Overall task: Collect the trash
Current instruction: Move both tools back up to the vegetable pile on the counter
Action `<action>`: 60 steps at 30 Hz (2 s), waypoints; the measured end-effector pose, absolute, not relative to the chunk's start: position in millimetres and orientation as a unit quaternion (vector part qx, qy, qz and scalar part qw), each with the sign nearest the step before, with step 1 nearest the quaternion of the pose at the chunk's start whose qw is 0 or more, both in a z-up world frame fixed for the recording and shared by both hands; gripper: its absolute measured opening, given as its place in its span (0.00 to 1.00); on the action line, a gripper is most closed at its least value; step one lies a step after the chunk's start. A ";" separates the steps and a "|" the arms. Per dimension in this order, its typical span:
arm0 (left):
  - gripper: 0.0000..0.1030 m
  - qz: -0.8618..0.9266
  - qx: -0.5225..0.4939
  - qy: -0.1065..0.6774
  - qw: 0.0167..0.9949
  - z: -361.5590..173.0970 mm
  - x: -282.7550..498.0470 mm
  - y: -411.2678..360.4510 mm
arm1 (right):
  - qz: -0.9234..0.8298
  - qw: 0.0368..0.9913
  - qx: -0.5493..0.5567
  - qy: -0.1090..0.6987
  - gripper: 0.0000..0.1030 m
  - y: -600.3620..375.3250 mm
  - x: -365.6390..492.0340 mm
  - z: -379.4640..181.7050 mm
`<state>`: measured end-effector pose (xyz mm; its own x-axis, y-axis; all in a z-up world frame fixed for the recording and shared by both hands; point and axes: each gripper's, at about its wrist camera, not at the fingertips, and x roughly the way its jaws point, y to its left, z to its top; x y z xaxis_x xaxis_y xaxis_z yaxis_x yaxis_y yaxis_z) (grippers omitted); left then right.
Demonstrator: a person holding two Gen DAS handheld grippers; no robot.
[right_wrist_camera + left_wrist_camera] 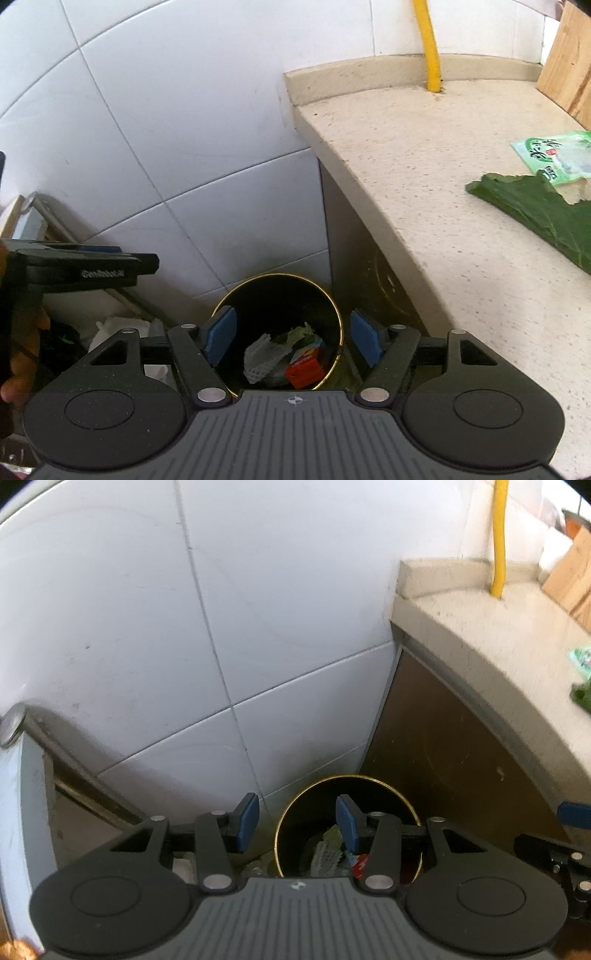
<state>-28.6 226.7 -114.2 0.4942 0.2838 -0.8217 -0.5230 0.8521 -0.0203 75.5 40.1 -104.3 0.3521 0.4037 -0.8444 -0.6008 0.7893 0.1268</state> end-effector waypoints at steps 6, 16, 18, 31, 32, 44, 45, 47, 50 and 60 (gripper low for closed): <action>0.40 0.237 -0.155 0.420 0.862 -103.8 -42.4 232.1 | 0.311 0.820 -0.101 0.470 0.72 33.5 72.4 -95.8; 0.40 0.211 -0.141 0.399 0.881 -91.8 -63.1 230.0 | 0.312 0.823 -0.095 0.466 0.73 27.2 64.4 -89.8; 0.40 0.201 -0.137 0.397 0.885 -89.9 -65.6 228.7 | 0.313 0.822 -0.093 0.466 0.73 27.9 62.0 -90.0; 0.41 0.168 -0.089 0.397 0.898 -83.2 -59.9 204.6 | 0.307 0.831 -0.073 0.457 0.73 4.7 55.2 -77.0; 0.41 0.171 -0.078 0.399 0.897 -82.4 -57.3 199.6 | 0.307 0.832 -0.072 0.456 0.73 1.9 57.4 -75.1; 0.47 0.133 -0.067 0.391 0.908 -66.6 4.9 133.8 | 0.304 0.855 -0.055 0.418 0.73 -39.2 88.2 -45.4; 0.47 0.128 -0.066 0.391 0.909 -64.6 10.8 128.8 | 0.301 0.856 -0.054 0.416 0.73 -45.2 91.0 -43.5; 0.47 0.117 -0.062 0.390 0.911 -60.6 22.9 116.6 | 0.294 0.861 -0.049 0.413 0.73 -58.3 95.8 -39.1; 0.47 0.099 -0.052 0.389 0.914 -57.1 42.1 100.0 | 0.281 0.869 -0.044 0.406 0.73 -76.8 102.0 -32.4; 0.47 0.044 -0.028 0.386 0.921 -47.9 86.1 53.5 | 0.226 0.893 -0.033 0.389 0.74 -135.7 123.1 -21.4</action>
<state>86.1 53.5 -47.9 0.6976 0.0588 -0.7141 -0.1015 0.9947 -0.0173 123.1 -135.7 -21.4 0.5957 0.3773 -0.7090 -0.4285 0.8960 0.1168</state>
